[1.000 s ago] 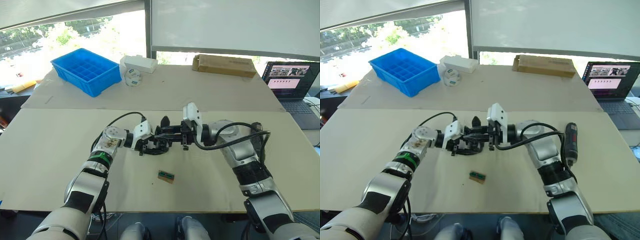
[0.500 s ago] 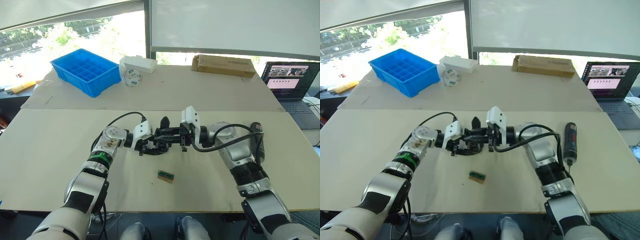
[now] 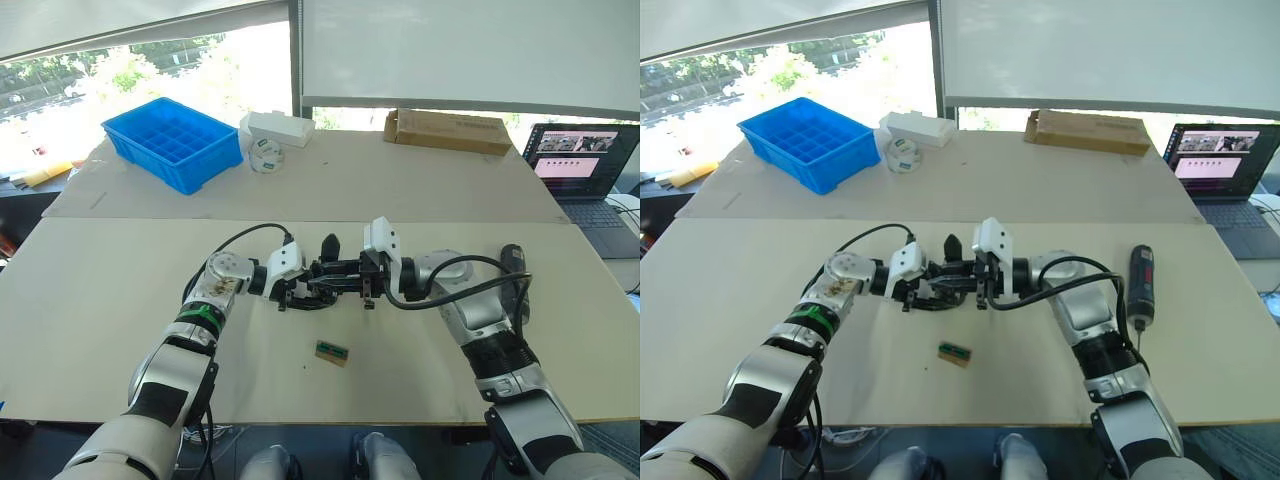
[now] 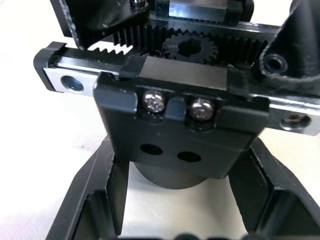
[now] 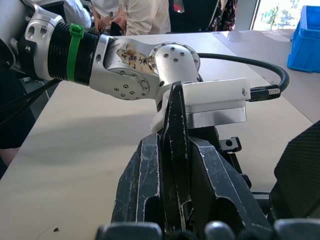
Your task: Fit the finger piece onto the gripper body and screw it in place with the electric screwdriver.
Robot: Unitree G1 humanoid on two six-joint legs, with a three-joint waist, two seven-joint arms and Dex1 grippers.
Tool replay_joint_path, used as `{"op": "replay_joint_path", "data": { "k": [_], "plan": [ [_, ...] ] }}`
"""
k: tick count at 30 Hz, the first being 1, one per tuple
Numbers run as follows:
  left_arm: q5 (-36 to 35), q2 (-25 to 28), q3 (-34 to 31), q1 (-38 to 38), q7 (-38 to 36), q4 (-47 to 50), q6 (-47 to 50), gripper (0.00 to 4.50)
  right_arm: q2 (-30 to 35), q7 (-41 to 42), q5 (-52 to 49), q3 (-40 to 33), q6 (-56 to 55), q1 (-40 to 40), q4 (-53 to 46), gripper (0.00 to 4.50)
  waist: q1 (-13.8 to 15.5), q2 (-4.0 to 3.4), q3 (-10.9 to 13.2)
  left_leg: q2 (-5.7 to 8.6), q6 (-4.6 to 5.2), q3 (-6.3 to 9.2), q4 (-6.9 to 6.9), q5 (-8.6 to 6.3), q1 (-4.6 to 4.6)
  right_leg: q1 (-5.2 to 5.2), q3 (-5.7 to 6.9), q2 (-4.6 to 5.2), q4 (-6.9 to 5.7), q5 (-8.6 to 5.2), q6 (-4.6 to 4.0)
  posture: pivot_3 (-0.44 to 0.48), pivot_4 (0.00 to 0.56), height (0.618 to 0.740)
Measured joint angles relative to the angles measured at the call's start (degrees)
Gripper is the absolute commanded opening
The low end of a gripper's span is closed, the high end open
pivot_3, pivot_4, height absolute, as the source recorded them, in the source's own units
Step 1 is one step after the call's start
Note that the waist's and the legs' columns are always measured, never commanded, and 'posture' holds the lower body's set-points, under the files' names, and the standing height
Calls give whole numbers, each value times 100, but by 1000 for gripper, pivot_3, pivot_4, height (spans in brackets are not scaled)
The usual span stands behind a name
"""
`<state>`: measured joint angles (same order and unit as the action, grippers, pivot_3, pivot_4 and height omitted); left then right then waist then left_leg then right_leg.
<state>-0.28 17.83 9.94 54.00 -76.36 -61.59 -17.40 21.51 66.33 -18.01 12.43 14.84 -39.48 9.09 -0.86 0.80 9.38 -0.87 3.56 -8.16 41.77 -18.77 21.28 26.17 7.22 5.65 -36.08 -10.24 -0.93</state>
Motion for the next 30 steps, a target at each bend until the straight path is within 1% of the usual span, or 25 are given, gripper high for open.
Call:
{"op": "replay_joint_path", "data": {
  "k": [3,6,10,18,23,26,30],
  "plan": [
    [9,-5,0,0,24,-2,0,2273,-10,-47,-20,-14,-3,38,5,334,3,1,0,0,0,0,0,0,-2,-2,-1,1,0,0,0,0,150,738],
    [21,-19,0,0,39,-2,0,2273,-59,-154,-129,-138,-11,244,-57,334,11,1,-2,1,0,0,1,0,-6,-5,-1,2,1,0,0,0,150,738],
    [28,-22,1,-1,40,-2,0,2273,-66,-158,-131,-151,-215,318,42,334,14,2,-3,1,0,-1,1,0,-8,-6,-2,2,1,0,0,0,150,738],
    [46,-18,2,-6,41,-1,1,2273,-110,246,-143,-169,-758,220,566,334,11,2,-5,2,0,-2,4,0,-13,-9,-5,3,3,0,0,0,150,738],
    [45,-8,2,-11,48,-1,12,2273,-104,581,-142,-126,-689,-80,942,334,7,1,-6,1,1,-2,4,0,-14,-9,-5,3,1,0,0,0,150,738],
    [35,17,-13,-36,63,-1,15,2273,-105,565,-117,-23,-558,-258,1065,334,-9,1,-12,0,0,-4,4,0,-19,-10,-9,4,1,0,-1,0,150,738],
    [46,38,-6,-56,71,0,15,2273,-84,443,-110,56,-184,-255,947,334,-18,-2,-36,-1,0,-5,5,0,-23,-10,-11,7,1,0,-2,0,150,738]
  ]
}}
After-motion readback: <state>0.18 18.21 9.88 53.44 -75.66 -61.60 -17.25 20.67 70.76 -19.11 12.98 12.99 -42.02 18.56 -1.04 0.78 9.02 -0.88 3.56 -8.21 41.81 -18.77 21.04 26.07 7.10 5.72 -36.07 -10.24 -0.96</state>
